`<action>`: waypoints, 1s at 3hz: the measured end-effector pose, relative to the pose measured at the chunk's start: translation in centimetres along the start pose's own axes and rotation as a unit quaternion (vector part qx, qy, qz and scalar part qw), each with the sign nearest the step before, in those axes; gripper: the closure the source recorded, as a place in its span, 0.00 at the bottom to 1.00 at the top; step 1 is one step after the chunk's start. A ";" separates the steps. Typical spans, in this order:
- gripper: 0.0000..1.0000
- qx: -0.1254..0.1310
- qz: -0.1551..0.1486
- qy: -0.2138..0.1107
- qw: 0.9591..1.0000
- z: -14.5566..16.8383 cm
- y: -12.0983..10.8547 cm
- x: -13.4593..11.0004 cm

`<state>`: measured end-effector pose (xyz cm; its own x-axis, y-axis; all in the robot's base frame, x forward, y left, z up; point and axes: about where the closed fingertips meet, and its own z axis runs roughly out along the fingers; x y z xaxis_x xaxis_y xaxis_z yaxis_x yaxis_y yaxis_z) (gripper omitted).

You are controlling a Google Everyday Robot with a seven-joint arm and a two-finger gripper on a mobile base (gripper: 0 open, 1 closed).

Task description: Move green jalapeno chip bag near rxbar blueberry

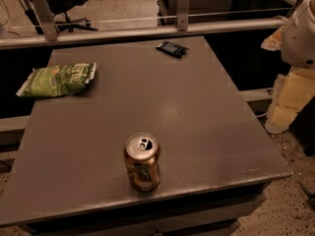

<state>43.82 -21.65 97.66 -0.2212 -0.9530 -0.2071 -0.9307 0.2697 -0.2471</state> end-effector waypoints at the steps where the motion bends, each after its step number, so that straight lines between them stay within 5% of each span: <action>1: 0.00 0.000 0.000 0.000 1.000 0.0 0.0 0.0; 2: 0.00 -0.001 -0.011 -0.034 0.999 1.3 -0.9 -2.0; 3: 0.00 -0.010 -0.025 -0.089 0.996 5.2 -2.3 -7.3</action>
Offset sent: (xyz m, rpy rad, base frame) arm 0.0416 0.0464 -0.0196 0.1458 -0.0291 0.0999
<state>49.11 -14.59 94.86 -0.1214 -0.9247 -0.3609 -0.9450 0.2190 -0.2431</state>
